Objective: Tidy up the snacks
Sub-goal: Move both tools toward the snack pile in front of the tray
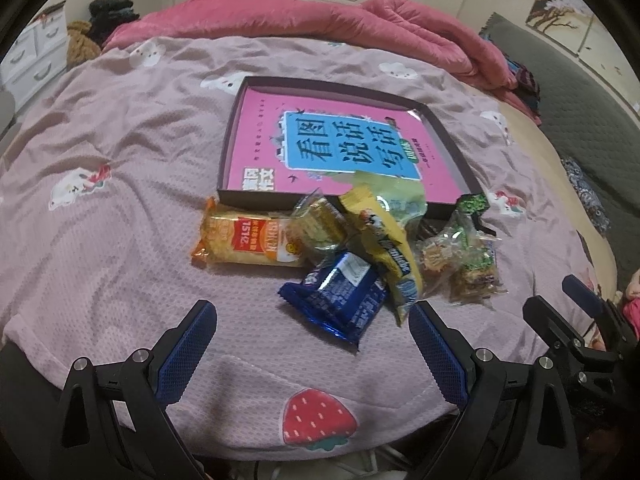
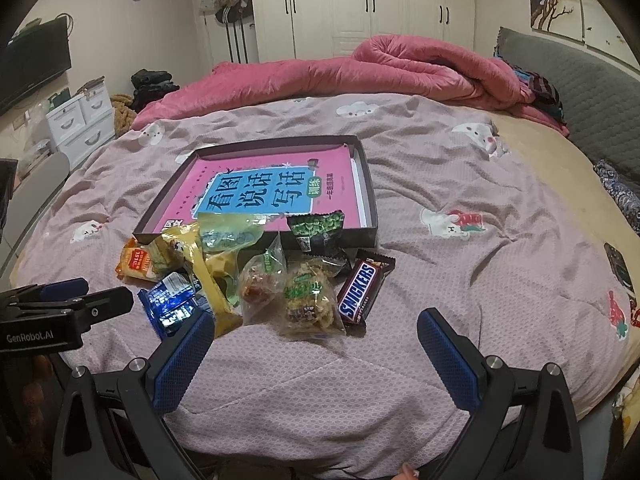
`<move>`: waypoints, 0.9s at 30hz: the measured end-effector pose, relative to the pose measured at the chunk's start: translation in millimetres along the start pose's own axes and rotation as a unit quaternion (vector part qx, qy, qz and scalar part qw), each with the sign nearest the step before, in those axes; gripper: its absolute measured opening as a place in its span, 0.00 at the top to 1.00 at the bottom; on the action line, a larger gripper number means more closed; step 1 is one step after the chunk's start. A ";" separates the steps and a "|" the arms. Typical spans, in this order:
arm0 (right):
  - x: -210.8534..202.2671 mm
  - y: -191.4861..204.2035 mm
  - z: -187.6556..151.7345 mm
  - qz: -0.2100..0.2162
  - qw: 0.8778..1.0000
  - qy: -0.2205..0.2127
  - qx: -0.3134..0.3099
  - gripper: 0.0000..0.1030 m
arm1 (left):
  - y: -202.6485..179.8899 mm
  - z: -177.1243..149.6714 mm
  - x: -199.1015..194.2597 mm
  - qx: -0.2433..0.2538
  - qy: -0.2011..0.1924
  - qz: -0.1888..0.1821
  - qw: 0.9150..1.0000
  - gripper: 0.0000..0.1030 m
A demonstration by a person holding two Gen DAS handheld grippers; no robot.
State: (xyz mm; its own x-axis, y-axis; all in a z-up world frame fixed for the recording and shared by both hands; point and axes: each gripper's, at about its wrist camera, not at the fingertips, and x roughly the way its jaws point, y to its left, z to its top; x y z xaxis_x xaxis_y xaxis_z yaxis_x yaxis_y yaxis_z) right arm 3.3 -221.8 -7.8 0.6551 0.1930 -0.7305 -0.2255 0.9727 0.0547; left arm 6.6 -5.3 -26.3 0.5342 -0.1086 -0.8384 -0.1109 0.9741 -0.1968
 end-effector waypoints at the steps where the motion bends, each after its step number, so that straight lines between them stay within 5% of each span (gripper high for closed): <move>1: 1.4 0.1 0.1 0.001 1.000 0.001 0.000 0.01 | 2.8 0.8 1.8 -0.003 0.001 0.000 1.000 0.06; 8: 14.9 -2.1 -0.2 0.001 1.000 0.013 -0.001 0.01 | 15.9 8.8 15.5 -0.005 0.004 0.009 1.000 0.06; 27: 42.0 -7.4 3.4 -0.003 0.999 0.032 0.002 0.01 | 5.9 33.7 47.1 0.096 -0.009 0.045 0.994 0.07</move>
State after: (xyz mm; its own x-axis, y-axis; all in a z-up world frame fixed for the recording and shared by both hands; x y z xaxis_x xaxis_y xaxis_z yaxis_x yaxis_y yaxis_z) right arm 34.9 -220.5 -36.5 0.6089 0.1783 -0.7729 -0.2183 0.9745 0.0529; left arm 59.3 2.0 -49.8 0.5448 -0.0181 -0.8384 0.0029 0.9998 -0.0197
